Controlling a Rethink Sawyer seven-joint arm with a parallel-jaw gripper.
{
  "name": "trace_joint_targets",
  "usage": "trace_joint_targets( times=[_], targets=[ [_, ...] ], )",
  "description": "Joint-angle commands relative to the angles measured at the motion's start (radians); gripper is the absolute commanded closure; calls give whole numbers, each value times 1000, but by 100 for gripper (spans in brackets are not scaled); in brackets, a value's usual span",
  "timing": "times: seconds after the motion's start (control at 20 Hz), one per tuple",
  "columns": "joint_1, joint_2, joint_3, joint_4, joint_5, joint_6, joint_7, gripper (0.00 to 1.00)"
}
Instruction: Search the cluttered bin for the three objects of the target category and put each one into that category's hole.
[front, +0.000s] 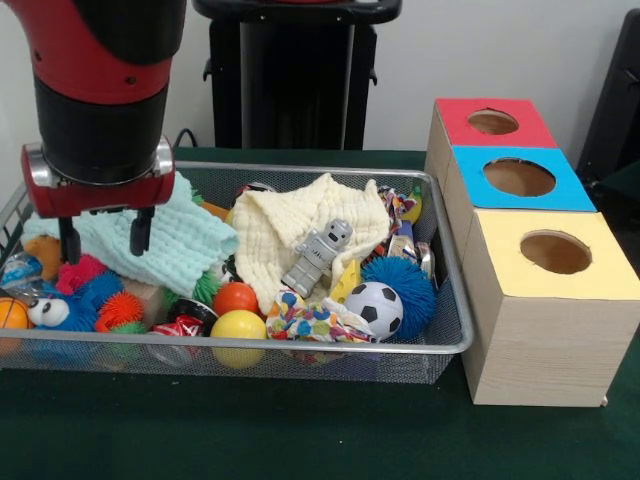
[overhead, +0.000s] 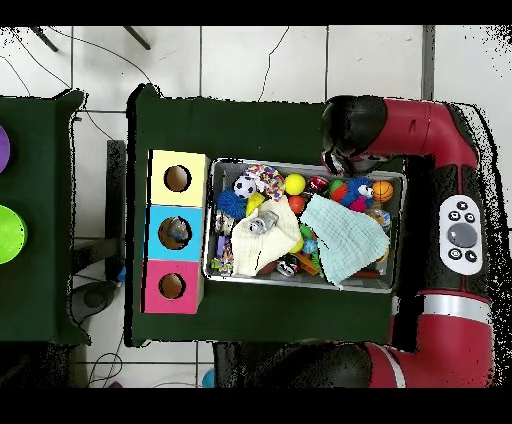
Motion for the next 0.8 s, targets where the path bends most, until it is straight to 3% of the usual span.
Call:
trace_joint_targets(
  times=[0.05, 0.8],
  targets=[
    [-10, 62, 59, -45, -119, -67, -357, 0],
    [0, 146, 46, -171, -208, 36, -427, 0]
  ],
)
